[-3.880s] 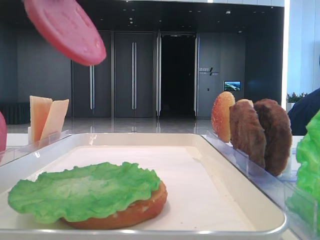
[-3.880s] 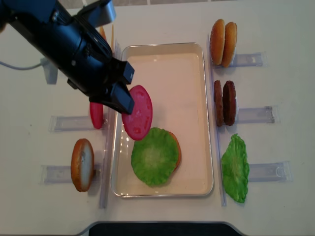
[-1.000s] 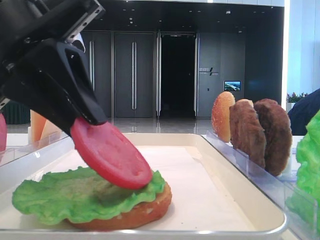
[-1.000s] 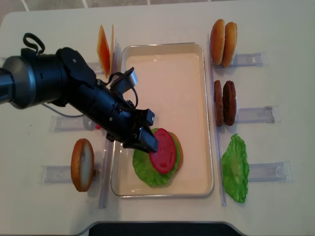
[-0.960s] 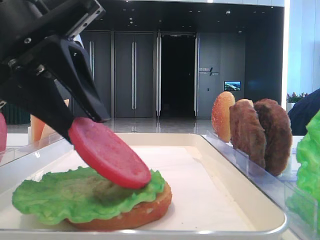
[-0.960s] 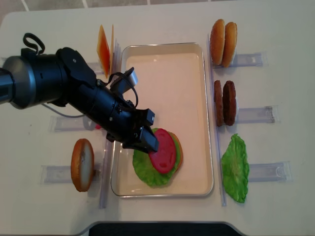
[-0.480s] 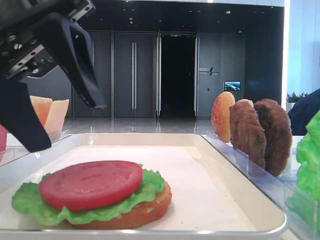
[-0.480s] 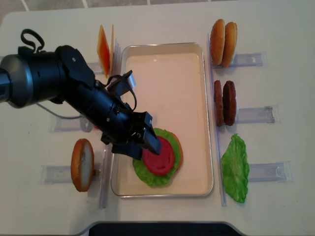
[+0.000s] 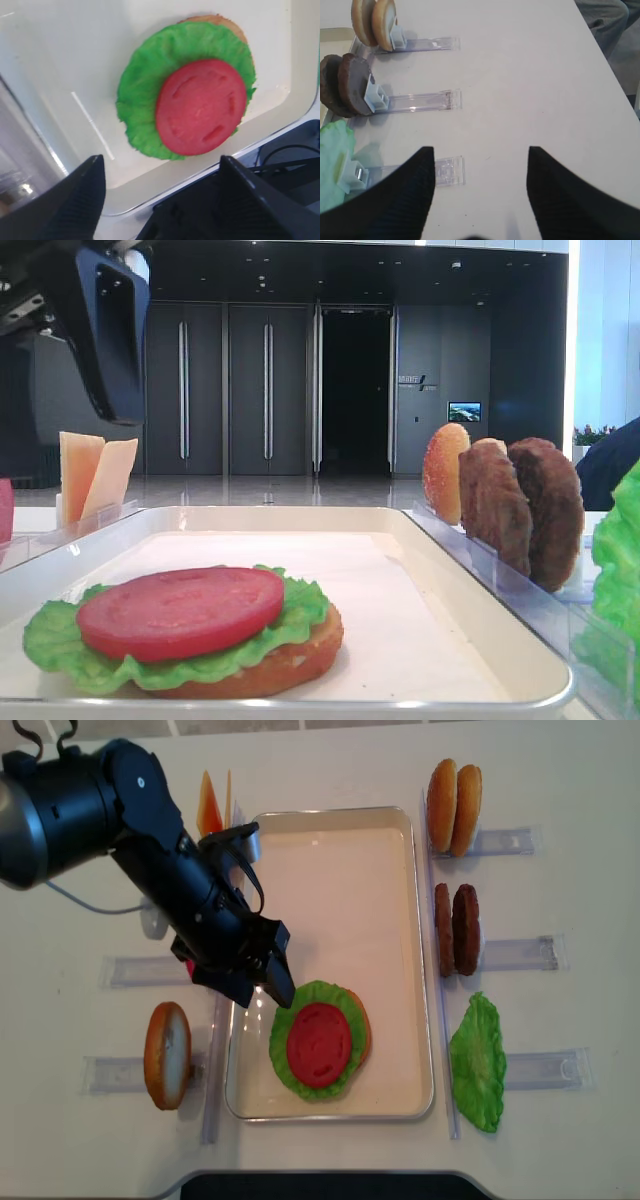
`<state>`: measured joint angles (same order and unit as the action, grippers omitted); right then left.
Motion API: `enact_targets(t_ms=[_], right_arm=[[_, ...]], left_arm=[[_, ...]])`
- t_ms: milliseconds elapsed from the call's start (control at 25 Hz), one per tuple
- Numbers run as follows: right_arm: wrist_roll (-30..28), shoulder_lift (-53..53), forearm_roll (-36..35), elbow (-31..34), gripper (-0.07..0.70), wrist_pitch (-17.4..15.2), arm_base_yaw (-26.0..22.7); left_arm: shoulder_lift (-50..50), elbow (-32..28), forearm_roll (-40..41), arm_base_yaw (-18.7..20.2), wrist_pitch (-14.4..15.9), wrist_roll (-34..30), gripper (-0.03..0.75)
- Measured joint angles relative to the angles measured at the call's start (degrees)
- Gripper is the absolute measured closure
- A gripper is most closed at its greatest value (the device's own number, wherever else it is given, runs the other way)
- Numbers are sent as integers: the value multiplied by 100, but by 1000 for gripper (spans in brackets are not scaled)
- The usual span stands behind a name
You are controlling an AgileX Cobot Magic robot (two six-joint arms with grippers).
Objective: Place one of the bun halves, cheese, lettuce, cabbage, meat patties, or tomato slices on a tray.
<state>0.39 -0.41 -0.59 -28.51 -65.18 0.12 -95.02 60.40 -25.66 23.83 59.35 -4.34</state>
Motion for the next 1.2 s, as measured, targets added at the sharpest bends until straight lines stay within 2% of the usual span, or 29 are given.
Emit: enact_targets(t_ms=[200, 360, 680, 800, 1000, 1200], right_arm=[[0, 0, 0, 0, 213, 0, 0], [0, 0, 0, 0, 213, 0, 0], [0, 0, 0, 0, 213, 0, 0], [0, 0, 0, 0, 213, 0, 0], [0, 0, 0, 0, 213, 0, 0], [0, 0, 0, 0, 213, 0, 0]], left_arm=[[0, 742, 1222, 5, 870, 631, 185], [67, 1139, 1934, 73, 949, 1008, 185], [106, 1225, 2453, 33, 1023, 1083, 185], [106, 1285, 2523, -388, 1023, 957, 185], [106, 1330, 2566, -1391, 1023, 612, 185], [106, 1330, 2841, -2095, 1023, 542, 185]])
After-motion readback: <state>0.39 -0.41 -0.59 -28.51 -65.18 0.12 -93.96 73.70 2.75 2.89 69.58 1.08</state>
